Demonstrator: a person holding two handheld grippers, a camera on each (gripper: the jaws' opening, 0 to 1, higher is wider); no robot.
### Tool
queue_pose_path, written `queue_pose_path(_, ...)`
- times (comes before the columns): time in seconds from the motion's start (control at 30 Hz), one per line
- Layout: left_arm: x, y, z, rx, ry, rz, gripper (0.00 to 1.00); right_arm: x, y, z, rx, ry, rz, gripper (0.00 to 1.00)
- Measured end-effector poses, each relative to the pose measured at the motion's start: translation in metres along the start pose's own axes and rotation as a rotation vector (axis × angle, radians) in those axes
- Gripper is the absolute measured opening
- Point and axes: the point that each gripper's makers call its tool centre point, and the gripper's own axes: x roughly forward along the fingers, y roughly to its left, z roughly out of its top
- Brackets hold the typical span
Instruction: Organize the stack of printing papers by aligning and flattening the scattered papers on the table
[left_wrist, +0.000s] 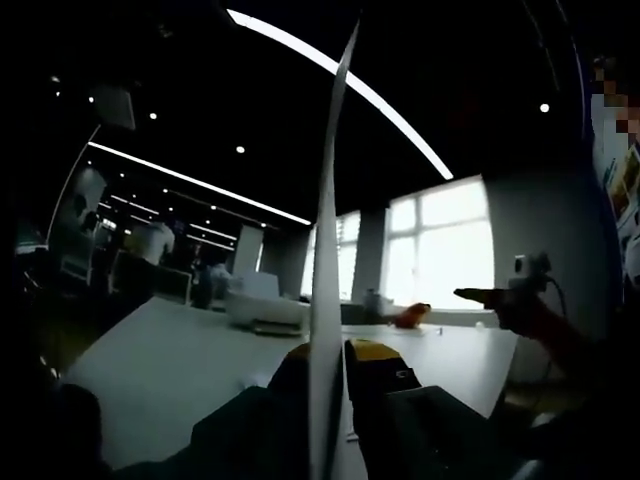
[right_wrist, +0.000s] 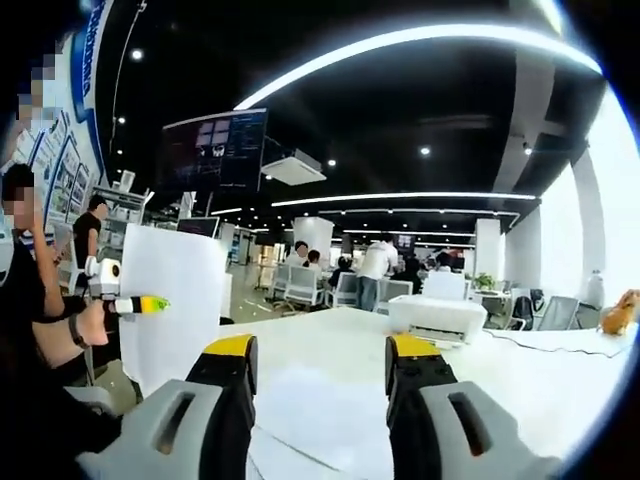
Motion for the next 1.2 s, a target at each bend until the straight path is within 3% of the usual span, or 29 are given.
queue_pose_path(0.37, 0.001, -0.001, 0.000, 0.001, -0.003, 0.001, 0.07, -0.016, -0.001, -0.008, 0.011, 0.012, -0.028, 0.56)
queue_pose_path(0.6, 0.000, 0.000, 0.000, 0.003, -0.003, 0.008, 0.07, -0.022, -0.003, -0.019, 0.012, 0.040, -0.045, 0.70)
queue_pose_path(0.97, 0.001, 0.003, -0.003, 0.009, 0.005, 0.022, 0.08, -0.027, -0.004, -0.029, 0.039, 0.053, -0.051, 0.77)
queue_pose_path(1.2, -0.002, 0.012, -0.004, -0.036, -0.029, 0.035, 0.14, -0.029, -0.003, -0.032, 0.045, 0.057, -0.044, 0.78)
